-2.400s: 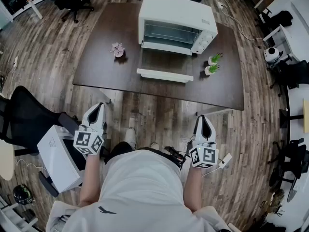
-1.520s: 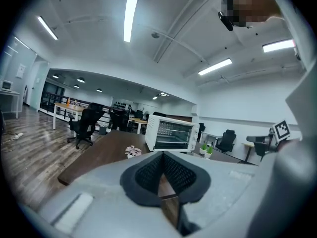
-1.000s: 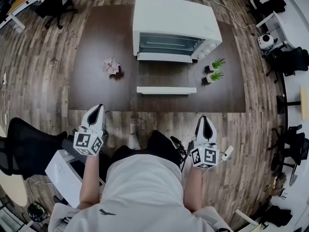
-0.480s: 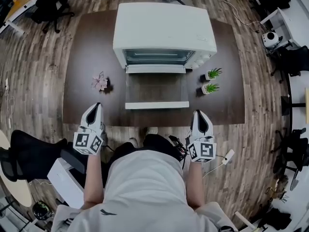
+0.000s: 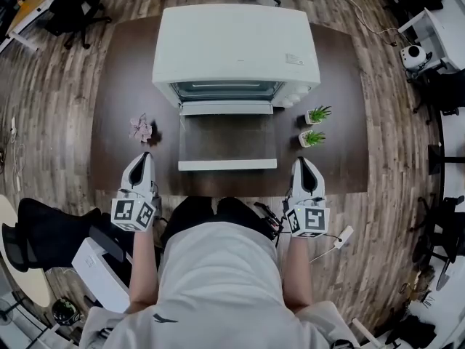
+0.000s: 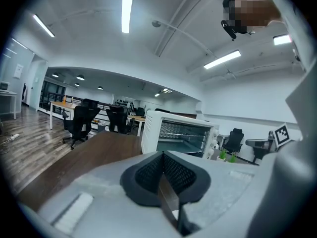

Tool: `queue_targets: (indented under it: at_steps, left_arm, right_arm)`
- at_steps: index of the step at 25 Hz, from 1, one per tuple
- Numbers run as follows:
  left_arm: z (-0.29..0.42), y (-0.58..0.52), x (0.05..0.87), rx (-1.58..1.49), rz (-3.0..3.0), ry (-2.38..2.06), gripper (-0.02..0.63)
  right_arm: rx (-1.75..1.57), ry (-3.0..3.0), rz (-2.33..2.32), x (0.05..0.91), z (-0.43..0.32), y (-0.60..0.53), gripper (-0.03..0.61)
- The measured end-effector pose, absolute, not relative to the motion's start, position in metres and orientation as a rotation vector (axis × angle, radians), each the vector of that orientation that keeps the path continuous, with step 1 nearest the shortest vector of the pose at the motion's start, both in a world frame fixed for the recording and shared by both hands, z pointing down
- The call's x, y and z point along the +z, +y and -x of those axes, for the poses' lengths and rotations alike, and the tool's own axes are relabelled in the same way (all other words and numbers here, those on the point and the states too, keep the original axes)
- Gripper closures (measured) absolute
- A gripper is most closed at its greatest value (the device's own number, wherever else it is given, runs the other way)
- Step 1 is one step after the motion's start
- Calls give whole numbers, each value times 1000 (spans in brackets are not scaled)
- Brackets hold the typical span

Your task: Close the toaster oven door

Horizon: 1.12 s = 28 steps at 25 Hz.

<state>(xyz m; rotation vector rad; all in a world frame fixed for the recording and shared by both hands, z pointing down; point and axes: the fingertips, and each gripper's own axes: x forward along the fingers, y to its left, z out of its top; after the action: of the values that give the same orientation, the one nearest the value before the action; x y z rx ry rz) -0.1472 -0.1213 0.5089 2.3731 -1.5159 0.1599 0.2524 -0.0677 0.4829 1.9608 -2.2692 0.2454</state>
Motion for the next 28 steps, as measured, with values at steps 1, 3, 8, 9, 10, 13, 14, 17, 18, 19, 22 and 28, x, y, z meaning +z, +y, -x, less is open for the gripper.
queue_targets:
  at_steps: [1, 3, 8, 9, 10, 13, 14, 17, 18, 19, 22, 28]
  left_arm:
    - [146, -124, 508, 162, -2382, -1511, 609]
    - [146, -129, 505, 159, -2402, -1505, 609]
    - [149, -132, 502, 152, -2415, -1504, 609]
    - [151, -131, 502, 153, -2418, -1502, 609]
    - [152, -131, 502, 154, -2420, -1500, 609]
    - [155, -133, 501, 152, -2435, -1489, 609]
    - [156, -134, 500, 150, -2439, -1488, 609]
    - [160, -135, 501, 136, -2436, -1493, 609]
    - [162, -135, 501, 132, -2433, -1495, 609]
    - [164, -135, 501, 128, -2432, -1497, 609]
    - [170, -135, 500, 126, -2429, -1505, 609]
    - [180, -137, 498, 122, -2416, -1528, 609]
  right_arm:
    - [250, -2265, -1965, 484, -253, -69, 574]
    - [256, -2264, -1970, 486, -251, -71, 574]
    - [266, -2259, -1972, 493, -247, -74, 574]
    - [270, -2258, -1976, 493, -246, -74, 571]
    - [275, -2260, -1981, 493, -245, -75, 567]
    - [292, -2263, -1991, 497, -244, -78, 537]
    - [306, -2263, -1982, 502, -243, -80, 523]
    - [415, -2246, -1897, 538, -238, -78, 462]
    - [459, -2225, -1861, 555, -237, -75, 445]
    - [498, -2196, -1823, 572, -235, -71, 432]
    - [598, -2129, -1708, 620, -227, -57, 405]
    - [719, -2058, -1490, 687, -205, -33, 360]
